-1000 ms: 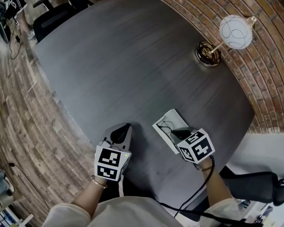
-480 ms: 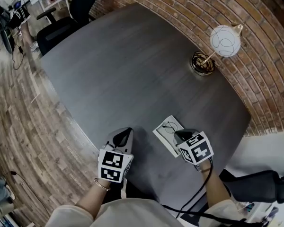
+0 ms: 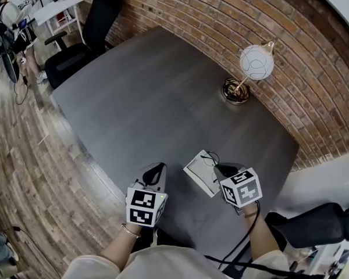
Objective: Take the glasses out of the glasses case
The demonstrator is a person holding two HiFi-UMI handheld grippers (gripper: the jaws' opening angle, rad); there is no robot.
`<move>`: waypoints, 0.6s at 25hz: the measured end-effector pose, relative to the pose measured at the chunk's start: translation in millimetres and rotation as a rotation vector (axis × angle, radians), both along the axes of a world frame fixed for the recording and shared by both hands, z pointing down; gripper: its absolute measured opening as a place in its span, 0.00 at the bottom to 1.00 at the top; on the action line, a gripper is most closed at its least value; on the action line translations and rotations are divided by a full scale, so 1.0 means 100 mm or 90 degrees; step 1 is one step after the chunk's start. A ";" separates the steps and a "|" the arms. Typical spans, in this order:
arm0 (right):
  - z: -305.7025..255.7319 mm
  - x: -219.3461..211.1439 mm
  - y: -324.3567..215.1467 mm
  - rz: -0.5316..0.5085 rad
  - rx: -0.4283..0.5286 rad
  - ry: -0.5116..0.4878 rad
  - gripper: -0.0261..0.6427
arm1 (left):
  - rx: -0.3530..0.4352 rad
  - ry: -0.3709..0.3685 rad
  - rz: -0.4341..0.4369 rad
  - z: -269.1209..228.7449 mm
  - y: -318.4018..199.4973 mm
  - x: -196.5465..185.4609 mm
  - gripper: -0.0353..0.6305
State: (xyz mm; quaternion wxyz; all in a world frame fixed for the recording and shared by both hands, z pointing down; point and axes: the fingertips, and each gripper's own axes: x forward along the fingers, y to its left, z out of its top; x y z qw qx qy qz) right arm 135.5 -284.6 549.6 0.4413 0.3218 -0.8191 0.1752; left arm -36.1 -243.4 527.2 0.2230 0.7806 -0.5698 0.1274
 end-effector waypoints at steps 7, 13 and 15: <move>-0.46 0.12 0.04 0.097 0.075 -0.058 0.10 | 0.052 0.002 0.033 -0.32 -0.08 0.18 0.08; -0.93 0.34 0.06 0.197 0.163 -0.108 0.10 | 0.098 0.002 0.060 -0.65 -0.23 0.33 0.08; -1.08 0.44 0.08 0.231 0.200 -0.123 0.10 | 0.114 -0.003 0.076 -0.75 -0.28 0.40 0.08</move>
